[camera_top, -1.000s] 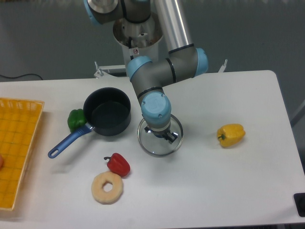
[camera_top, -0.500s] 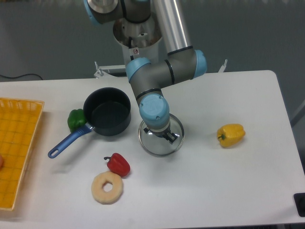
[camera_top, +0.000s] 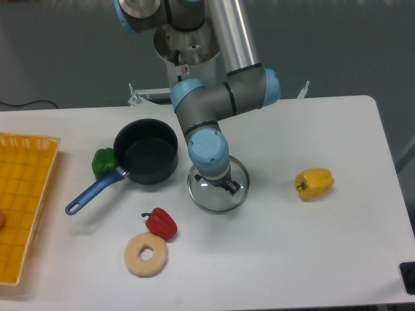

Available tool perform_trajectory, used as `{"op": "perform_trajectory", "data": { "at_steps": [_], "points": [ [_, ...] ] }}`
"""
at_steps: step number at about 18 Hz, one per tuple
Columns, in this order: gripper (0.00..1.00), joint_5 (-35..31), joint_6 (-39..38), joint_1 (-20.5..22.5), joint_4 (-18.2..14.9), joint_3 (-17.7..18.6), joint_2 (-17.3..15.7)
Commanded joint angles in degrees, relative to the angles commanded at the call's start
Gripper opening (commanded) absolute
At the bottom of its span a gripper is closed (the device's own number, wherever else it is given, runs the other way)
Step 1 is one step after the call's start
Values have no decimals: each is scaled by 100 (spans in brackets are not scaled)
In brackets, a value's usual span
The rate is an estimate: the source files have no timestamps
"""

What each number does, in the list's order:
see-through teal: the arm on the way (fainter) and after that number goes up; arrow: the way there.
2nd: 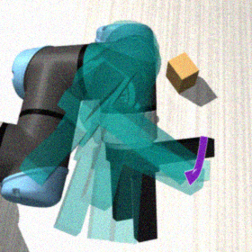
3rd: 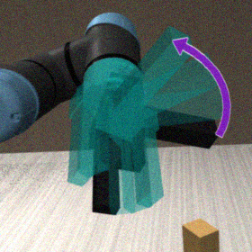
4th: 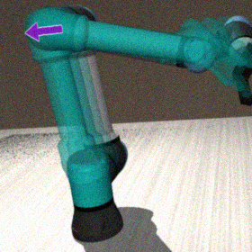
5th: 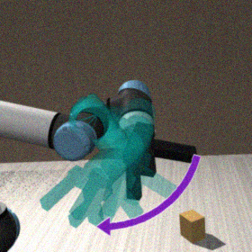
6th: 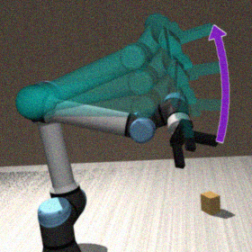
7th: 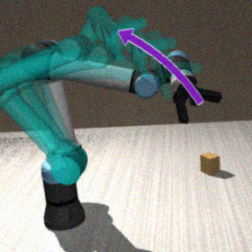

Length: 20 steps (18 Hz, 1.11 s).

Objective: Place the lid on the table

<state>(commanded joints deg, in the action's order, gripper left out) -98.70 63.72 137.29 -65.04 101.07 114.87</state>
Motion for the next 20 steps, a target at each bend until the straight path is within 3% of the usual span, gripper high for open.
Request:
{"op": "perform_trajectory", "data": {
  "at_steps": [9, 12, 20],
  "points": [
    [73, 0, 9, -9, 0, 0, 9],
    [99, 0, 26, 0, 0, -52, -9],
    [100, 44, -97, 26, 53, -527, -483]
  ]
}}
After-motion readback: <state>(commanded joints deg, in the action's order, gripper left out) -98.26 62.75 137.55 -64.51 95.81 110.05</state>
